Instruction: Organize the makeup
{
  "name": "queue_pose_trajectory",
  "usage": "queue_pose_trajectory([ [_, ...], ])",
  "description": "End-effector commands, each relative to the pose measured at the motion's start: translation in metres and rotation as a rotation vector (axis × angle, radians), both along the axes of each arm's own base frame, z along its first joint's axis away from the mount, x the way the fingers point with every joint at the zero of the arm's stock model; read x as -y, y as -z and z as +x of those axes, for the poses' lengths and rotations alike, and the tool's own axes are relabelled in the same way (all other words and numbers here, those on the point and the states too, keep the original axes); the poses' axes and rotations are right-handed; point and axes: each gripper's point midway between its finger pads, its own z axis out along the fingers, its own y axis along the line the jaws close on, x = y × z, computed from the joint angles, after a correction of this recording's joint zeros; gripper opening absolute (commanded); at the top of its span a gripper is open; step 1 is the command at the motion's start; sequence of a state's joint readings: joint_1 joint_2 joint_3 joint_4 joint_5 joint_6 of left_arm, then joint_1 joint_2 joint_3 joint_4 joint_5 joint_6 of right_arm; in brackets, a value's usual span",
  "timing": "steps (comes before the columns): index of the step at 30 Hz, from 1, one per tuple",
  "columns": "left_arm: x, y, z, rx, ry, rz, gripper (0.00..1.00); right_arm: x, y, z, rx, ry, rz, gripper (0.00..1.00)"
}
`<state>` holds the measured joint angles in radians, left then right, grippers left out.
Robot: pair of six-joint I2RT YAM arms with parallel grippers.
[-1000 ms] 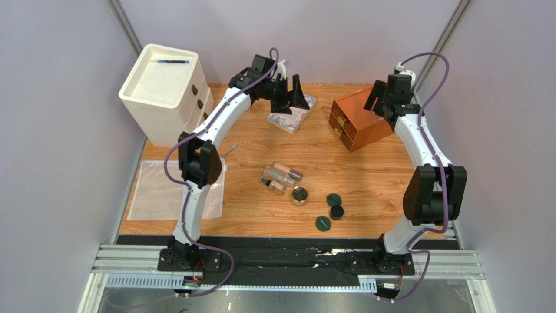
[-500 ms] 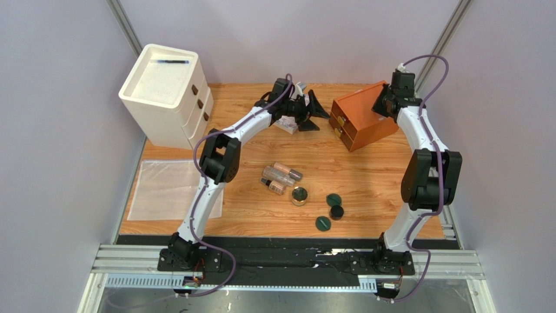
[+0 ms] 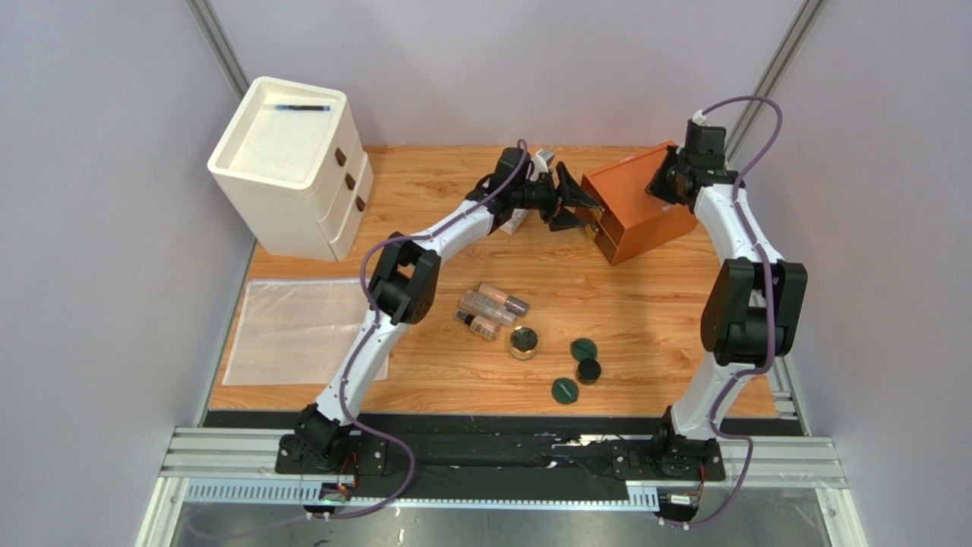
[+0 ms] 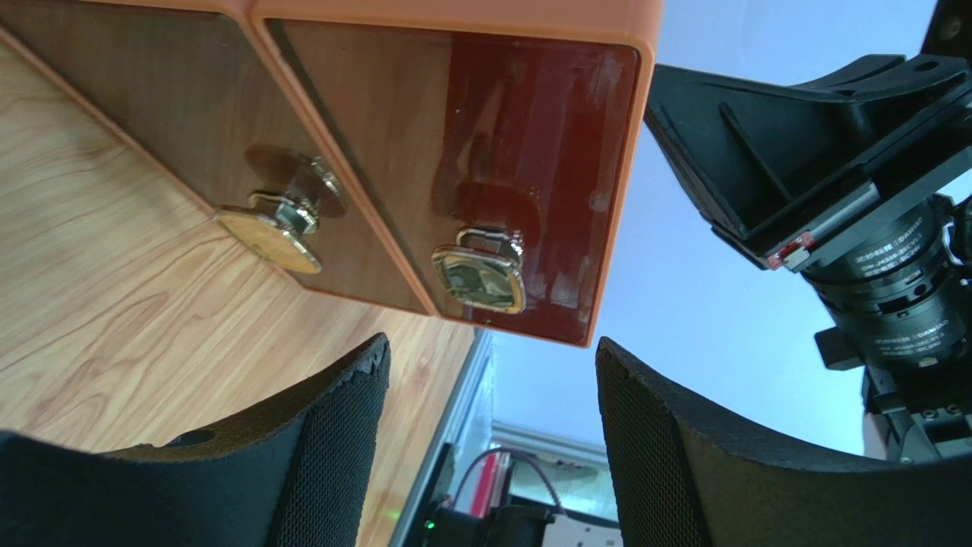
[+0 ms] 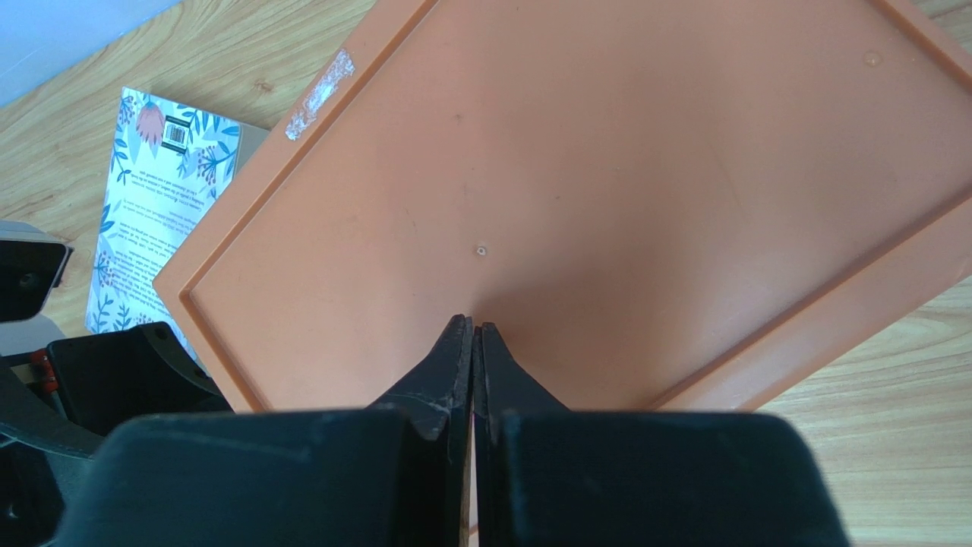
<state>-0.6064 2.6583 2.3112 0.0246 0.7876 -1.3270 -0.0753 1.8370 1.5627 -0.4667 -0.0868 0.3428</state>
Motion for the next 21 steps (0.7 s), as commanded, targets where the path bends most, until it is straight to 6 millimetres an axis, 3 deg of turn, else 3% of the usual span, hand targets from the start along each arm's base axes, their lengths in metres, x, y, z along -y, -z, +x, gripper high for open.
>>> queue_pose_trajectory([
  [1,0.013,-0.022,0.008,0.007,-0.042,-0.089,0.71,-0.010,0.027,-0.014,-0.107,-0.046,0.028,0.00],
  [4,0.017,-0.026,0.012,0.004,-0.058,-0.102,0.66,-0.012,0.030,-0.016,-0.114,-0.053,0.037,0.00],
  [5,0.020,-0.018,0.013,-0.003,-0.057,-0.096,0.65,-0.012,0.031,-0.016,-0.115,-0.055,0.038,0.00],
  [6,0.022,-0.024,0.014,0.009,-0.058,-0.106,0.64,-0.013,0.030,-0.016,-0.114,-0.057,0.039,0.00],
  [13,0.024,-0.008,0.015,-0.025,-0.074,-0.092,0.54,-0.013,0.033,-0.016,-0.119,-0.060,0.044,0.00],
  [21,0.029,0.001,0.016,-0.052,-0.093,-0.105,0.49,-0.015,0.035,-0.016,-0.125,-0.066,0.052,0.00],
])
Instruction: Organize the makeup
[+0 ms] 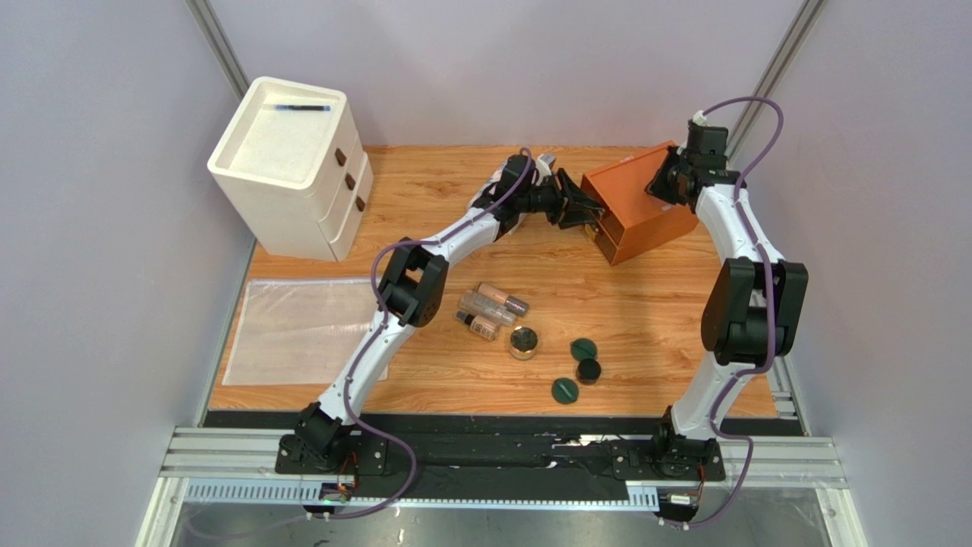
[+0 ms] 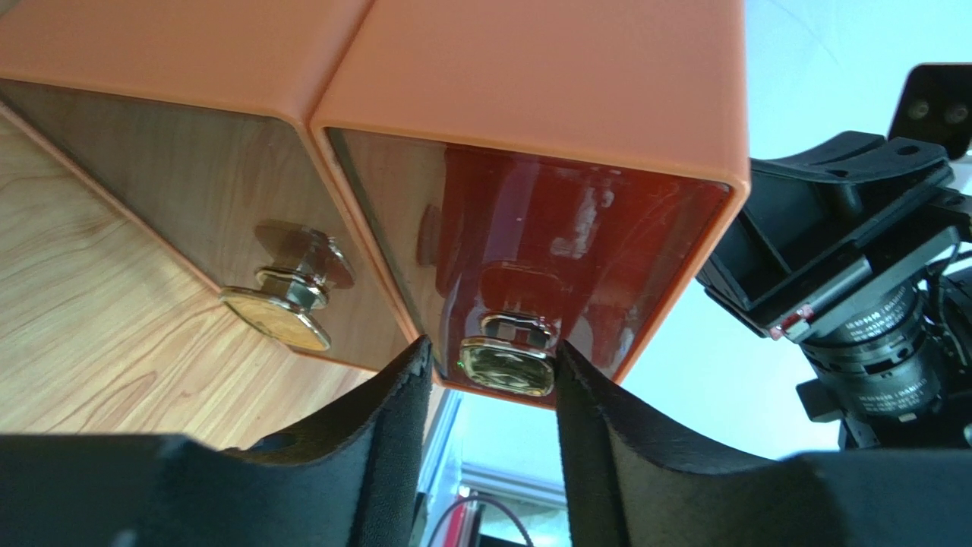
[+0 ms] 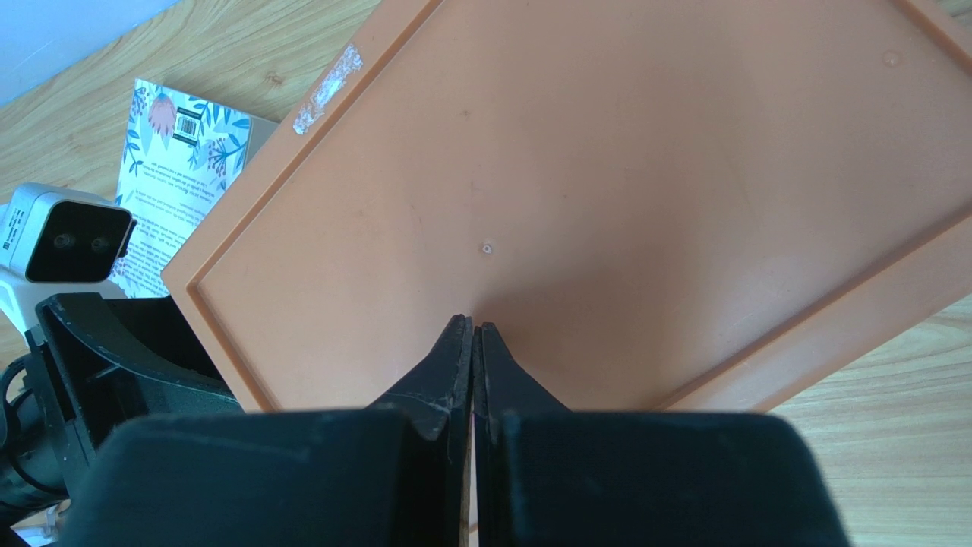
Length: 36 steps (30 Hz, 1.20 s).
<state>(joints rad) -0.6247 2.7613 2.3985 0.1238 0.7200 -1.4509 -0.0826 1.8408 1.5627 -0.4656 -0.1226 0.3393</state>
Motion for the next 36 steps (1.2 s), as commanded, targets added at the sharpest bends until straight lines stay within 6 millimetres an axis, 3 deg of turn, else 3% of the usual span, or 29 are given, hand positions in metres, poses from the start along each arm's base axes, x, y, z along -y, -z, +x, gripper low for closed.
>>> queue_pose_trajectory([
  [1,0.011,-0.012,0.001,-0.012,-0.022,-0.052,0.48,-0.013,0.035,-0.017,-0.127,-0.045,0.032,0.00],
  [8,0.016,-0.009,0.001,-0.043,-0.043,-0.068,0.40,-0.013,0.037,-0.017,-0.130,-0.048,0.039,0.00],
  [17,0.014,-0.009,-0.004,-0.037,-0.023,-0.086,0.07,-0.014,0.040,-0.019,-0.142,-0.049,0.043,0.00],
  [21,0.011,-0.015,-0.011,-0.016,0.000,-0.086,0.00,-0.014,0.041,-0.019,-0.145,-0.050,0.042,0.00],
  [23,0.006,-0.007,-0.015,-0.012,0.010,-0.050,0.00,-0.014,0.042,-0.020,-0.150,-0.049,0.042,0.00],
  [24,0.002,-0.019,-0.015,0.014,0.007,-0.042,0.00,-0.014,0.042,-0.020,-0.153,-0.050,0.041,0.00],
  [25,-0.002,-0.007,-0.017,0.022,0.009,0.002,0.00,-0.013,0.043,-0.020,-0.154,-0.049,0.040,0.00],
  [27,-0.012,-0.022,-0.017,0.055,0.006,0.013,0.00,-0.011,0.045,-0.023,-0.166,-0.038,0.028,0.00],
  [28,-0.017,-0.013,-0.020,0.056,0.015,0.035,0.00,-0.010,0.046,-0.023,-0.166,-0.033,0.025,0.00],
  [29,-0.021,-0.025,-0.023,0.073,0.019,0.033,0.00,-0.008,0.046,-0.024,-0.171,-0.027,0.018,0.00],
  [31,-0.031,-0.016,-0.027,0.080,0.022,0.075,0.00,-0.007,0.047,-0.024,-0.172,-0.023,0.016,0.00],
  [32,-0.036,-0.024,-0.032,0.083,0.027,0.093,0.00,-0.007,0.048,-0.025,-0.175,-0.023,0.016,0.00],
  [34,-0.045,-0.016,-0.039,0.102,0.042,0.137,0.00,-0.008,0.048,-0.024,-0.176,-0.027,0.019,0.00],
  [36,-0.055,-0.024,-0.043,0.111,0.031,0.160,0.00,-0.008,0.049,-0.025,-0.179,-0.027,0.022,0.00],
])
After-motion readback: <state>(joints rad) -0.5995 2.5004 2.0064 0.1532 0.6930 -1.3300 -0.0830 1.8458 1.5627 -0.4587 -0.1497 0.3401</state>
